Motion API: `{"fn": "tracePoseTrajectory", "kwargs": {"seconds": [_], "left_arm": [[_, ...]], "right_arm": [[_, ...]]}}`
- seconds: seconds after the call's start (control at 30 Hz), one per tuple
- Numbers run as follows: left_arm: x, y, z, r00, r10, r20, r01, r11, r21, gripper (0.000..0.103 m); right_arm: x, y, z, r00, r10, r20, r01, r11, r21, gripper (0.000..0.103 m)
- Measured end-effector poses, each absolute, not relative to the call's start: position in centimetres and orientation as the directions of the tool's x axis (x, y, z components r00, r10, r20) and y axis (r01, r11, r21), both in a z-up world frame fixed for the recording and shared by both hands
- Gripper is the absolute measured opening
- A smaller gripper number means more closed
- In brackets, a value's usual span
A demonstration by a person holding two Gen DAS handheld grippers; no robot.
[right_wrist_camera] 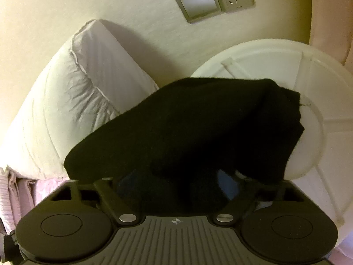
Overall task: Fold clothes
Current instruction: 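Grasp the black garment on the white stool with both grippers, then lift the black garment off the stool with both grippers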
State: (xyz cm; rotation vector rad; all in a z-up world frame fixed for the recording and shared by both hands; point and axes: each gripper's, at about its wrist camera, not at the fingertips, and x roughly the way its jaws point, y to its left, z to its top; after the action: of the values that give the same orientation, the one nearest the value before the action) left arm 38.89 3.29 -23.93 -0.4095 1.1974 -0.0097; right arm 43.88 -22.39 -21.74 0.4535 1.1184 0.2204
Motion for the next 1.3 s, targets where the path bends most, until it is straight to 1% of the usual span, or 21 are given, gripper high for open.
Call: {"fn": "tracePoseTrajectory", "kwargs": {"seconds": [0.17, 0.2, 0.23, 0.27, 0.3, 0.33, 0.37, 0.4, 0.47, 0.5, 0.53, 0.57, 0.63, 0.73, 0.9, 1.07, 1.1, 1.2, 1.23, 1.3], "left_arm": [[39.3, 4.2, -24.9, 0.394, -0.217, -0.893, -0.221, 0.921, -0.321, 0.035], [39.4, 4.4, -25.2, 0.399, -0.218, -0.891, -0.220, 0.920, -0.324, 0.036], [39.5, 4.7, -25.5, 0.407, -0.226, -0.885, -0.220, 0.916, -0.335, 0.036], [39.6, 5.0, -25.8, 0.419, -0.234, -0.878, -0.222, 0.911, -0.348, 0.039], [39.7, 5.2, -26.1, 0.431, -0.238, -0.870, -0.225, 0.906, -0.359, 0.041], [39.8, 5.5, -26.5, 0.441, -0.241, -0.864, -0.231, 0.900, -0.369, 0.046], [39.8, 5.8, -26.8, 0.448, -0.243, -0.860, -0.240, 0.894, -0.378, 0.051], [39.8, 6.0, -27.1, 0.455, -0.247, -0.856, -0.250, 0.887, -0.389, 0.053], [39.7, 6.6, -27.6, 0.464, -0.261, -0.847, -0.271, 0.868, -0.416, 0.058], [39.7, 6.8, -27.7, 0.465, -0.266, -0.845, -0.280, 0.861, -0.425, 0.058], [39.6, 6.9, -27.7, 0.465, -0.268, -0.844, -0.288, 0.856, -0.430, 0.057], [39.4, 7.1, -27.5, 0.465, -0.264, -0.845, -0.292, 0.855, -0.428, 0.054], [39.0, 7.3, -26.8, 0.464, -0.251, -0.850, -0.293, 0.862, -0.414, 0.046], [37.4, 8.1, -26.0, 0.455, -0.261, -0.851, -0.299, 0.856, -0.422, 0.046], [34.2, 9.5, -26.0, 0.452, -0.318, -0.834, -0.391, 0.769, -0.505, 0.047], [33.9, 9.0, -27.2, 0.444, -0.350, -0.825, -0.407, 0.741, -0.534, 0.049], [33.9, 8.9, -27.6, 0.438, -0.363, -0.823, -0.411, 0.733, -0.542, 0.049], [33.6, 8.4, -28.8, 0.438, -0.404, -0.803, -0.431, 0.689, -0.582, 0.049], [33.4, 8.2, -29.2, 0.436, -0.408, -0.802, -0.441, 0.680, -0.586, 0.049], [33.0, 7.8, -29.5, 0.428, -0.399, -0.811, -0.462, 0.674, -0.576, 0.049]], "right_arm": [[44.7, -21.5, -22.7, 0.431, 0.381, -0.818, 0.043, 0.896, 0.441, 0.084], [44.8, -21.4, -22.8, 0.435, 0.380, -0.816, 0.037, 0.898, 0.438, 0.081], [44.9, -21.3, -22.9, 0.439, 0.378, -0.815, 0.031, 0.900, 0.435, 0.062], [44.9, -21.3, -22.9, 0.437, 0.377, -0.817, 0.028, 0.902, 0.431, 0.052], [45.0, -21.2, -23.0, 0.434, 0.376, -0.819, 0.025, 0.903, 0.428, 0.040], [45.0, -21.2, -23.0, 0.430, 0.375, -0.821, 0.022, 0.905, 0.425, 0.035], [45.0, -21.2, -23.1, 0.427, 0.374, -0.823, 0.019, 0.907, 0.421, 0.032], [45.0, -21.3, -23.0, 0.430, 0.378, -0.820, 0.016, 0.905, 0.425, 0.022], [44.9, -21.5, -22.6, 0.440, 0.387, -0.810, 0.008, 0.901, 0.434, 0.015], [44.9, -21.5, -22.4, 0.446, 0.391, -0.805, 0.003, 0.899, 0.438, 0.012], [44.7, -21.6, -22.1, 0.456, 0.395, -0.798, -0.004, 0.897, 0.442, 0.010], [44.5, -21.7, -21.6, 0.470, 0.397, -0.788, -0.012, 0.896, 0.444, 0.009], [44.0, -21.7, -20.2, 0.503, 0.406, -0.763, -0.037, 0.892, 0.450, 0.004], [43.5, -21.4, -17.8, 0.538, 0.449, -0.714, -0.080, 0.870, 0.487, 0.003], [42.9, -20.3, -13.8, 0.589, 0.515, -0.623, -0.154, 0.828, 0.540, 0.003], [42.4, -20.2, -10.7, 0.636, 0.537, -0.555, -0.196, 0.807, 0.556, 0.002], [42.3, -20.3, -9.9, 0.655, 0.537, -0.531, -0.205, 0.804, 0.558, 0.000], [42.1, -19.9, -5.3, 0.700, 0.552, -0.452, -0.349, 0.817, 0.459, 0.000], [42.7, -19.4, -4.6, 0.681, 0.554, -0.479, -0.359, 0.823, 0.441, 0.000], [43.9, -19.9, -5.4, 0.657, 0.532, -0.534, -0.266, 0.827, 0.495, 0.000]]}}
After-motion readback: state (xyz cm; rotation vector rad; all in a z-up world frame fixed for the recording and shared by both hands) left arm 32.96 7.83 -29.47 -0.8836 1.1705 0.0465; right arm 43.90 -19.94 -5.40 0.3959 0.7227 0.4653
